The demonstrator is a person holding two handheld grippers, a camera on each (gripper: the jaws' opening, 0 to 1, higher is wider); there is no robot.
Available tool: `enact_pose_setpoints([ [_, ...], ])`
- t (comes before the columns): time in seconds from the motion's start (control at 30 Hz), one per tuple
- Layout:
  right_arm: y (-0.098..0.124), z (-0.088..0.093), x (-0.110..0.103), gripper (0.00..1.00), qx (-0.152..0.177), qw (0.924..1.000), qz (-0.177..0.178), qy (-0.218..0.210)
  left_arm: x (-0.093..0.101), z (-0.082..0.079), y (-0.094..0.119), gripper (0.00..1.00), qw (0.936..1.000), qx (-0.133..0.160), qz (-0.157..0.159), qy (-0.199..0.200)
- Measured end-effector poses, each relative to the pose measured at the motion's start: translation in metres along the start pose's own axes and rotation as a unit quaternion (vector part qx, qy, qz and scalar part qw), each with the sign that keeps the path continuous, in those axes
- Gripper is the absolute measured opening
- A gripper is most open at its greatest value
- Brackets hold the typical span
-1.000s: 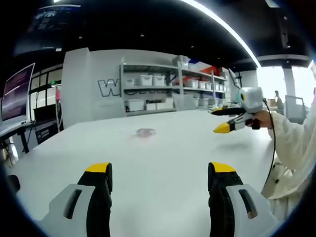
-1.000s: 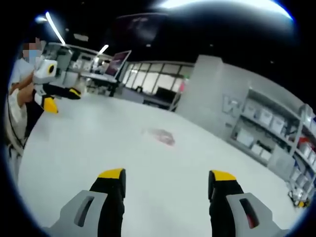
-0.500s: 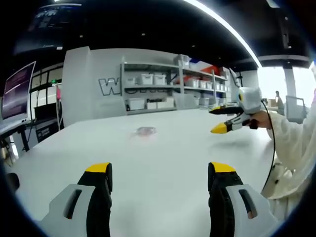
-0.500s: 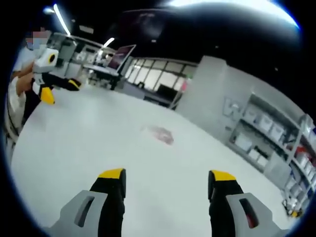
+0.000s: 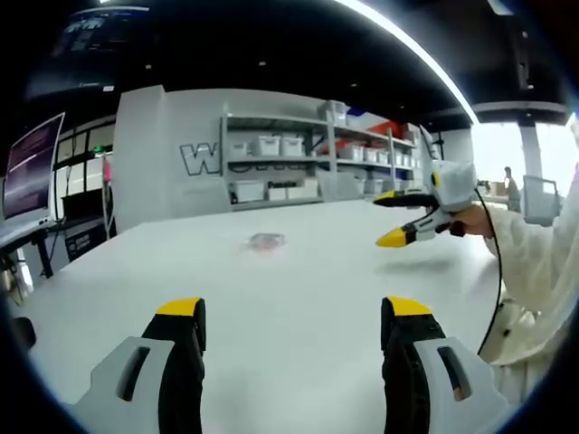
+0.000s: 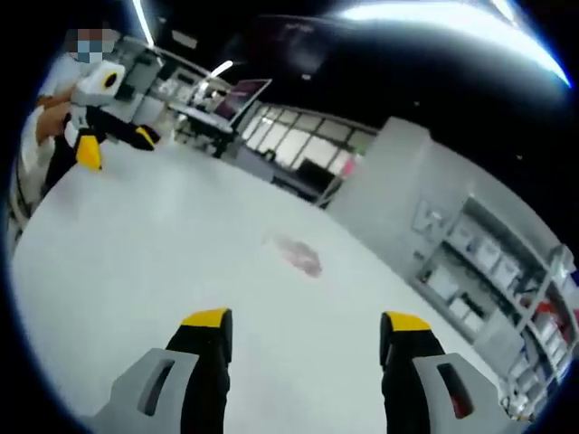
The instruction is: Open the resealable bag by pulling the two sides of the seal apart until the entire bag opening is separated and visibly accessible.
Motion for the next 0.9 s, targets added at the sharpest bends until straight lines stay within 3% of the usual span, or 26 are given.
enact_pose_setpoints([
  [0.2,-0.005,-0.003,0.001,0.64,0.000,0.9997,0.000,0.024,0.000,-0.001,-0.001,0.79,1.0000,0.001,0.002,0.000],
  [0.5,-0.015,-0.001,0.000,0.69,0.001,0.9997,-0.007,0.024,0.001,-0.002,0.000,0.79,1.0000,0.001,0.001,-0.002],
  [0.9,-0.026,-0.007,-0.002,0.68,-0.004,0.9993,-0.010,0.037,0.001,-0.002,0.001,0.79,1.0000,0.002,0.002,-0.001],
])
Point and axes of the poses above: the point that each gripper's makers call its tool centre point, and the gripper's own axes: y roughly backward along the fingers, x roughly to its right, z roughly out of its underside, the point moved 10 cm from there along y, roughly backward along the fingers, and after that the axes turned 5 degrees about -y, right-handed, at the moved point
